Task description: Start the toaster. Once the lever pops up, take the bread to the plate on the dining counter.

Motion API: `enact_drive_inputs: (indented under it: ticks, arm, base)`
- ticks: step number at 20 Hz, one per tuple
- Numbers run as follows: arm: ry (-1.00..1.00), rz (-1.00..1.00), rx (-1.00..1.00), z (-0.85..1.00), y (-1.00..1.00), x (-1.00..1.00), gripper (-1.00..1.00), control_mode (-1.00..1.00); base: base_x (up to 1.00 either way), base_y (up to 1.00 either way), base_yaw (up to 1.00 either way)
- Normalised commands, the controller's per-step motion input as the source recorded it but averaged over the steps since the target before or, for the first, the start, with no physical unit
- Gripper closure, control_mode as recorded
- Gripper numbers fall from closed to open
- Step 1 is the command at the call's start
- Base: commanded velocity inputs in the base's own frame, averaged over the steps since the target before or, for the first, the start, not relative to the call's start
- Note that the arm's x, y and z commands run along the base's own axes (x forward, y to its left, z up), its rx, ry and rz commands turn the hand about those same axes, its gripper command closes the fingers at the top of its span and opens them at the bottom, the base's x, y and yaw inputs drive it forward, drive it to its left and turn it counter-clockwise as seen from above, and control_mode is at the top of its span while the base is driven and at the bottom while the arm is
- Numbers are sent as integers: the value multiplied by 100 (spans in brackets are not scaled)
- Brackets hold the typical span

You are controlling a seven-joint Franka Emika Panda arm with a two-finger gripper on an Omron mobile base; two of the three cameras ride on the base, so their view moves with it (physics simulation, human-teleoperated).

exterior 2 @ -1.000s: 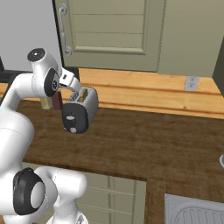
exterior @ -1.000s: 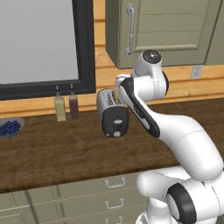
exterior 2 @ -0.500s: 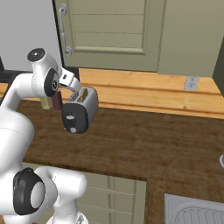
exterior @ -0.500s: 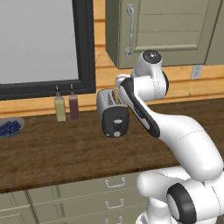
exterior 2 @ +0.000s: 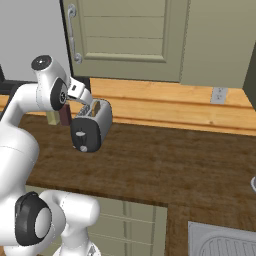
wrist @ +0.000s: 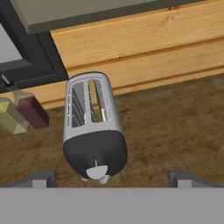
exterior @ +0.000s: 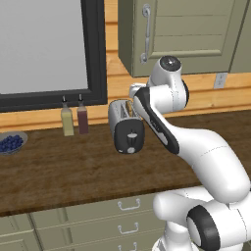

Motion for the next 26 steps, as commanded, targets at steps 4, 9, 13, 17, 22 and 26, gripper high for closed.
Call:
enact_drive_inputs:
  ticks: [4, 9, 13, 17, 22, 26]
  arm:
    - [0, 0, 0, 0, 0, 0, -100, -100]
    - [0, 0, 0, 0, 0, 0, -100, -100]
    - [0, 0, 0, 0, 0, 0, -100, -100]
    - [0, 0, 0, 0, 0, 0, -100, -100]
    - [0, 0, 0, 0, 0, 0, -100, -100]
    - [0, 0, 0, 0, 0, 0, -100, -100]
  base:
    - [0, 0, 0]
    - [0, 0, 0]
    - [0, 0, 0]
    - [0, 0, 0]
    - [0, 0, 0]
    - [0, 0, 0]
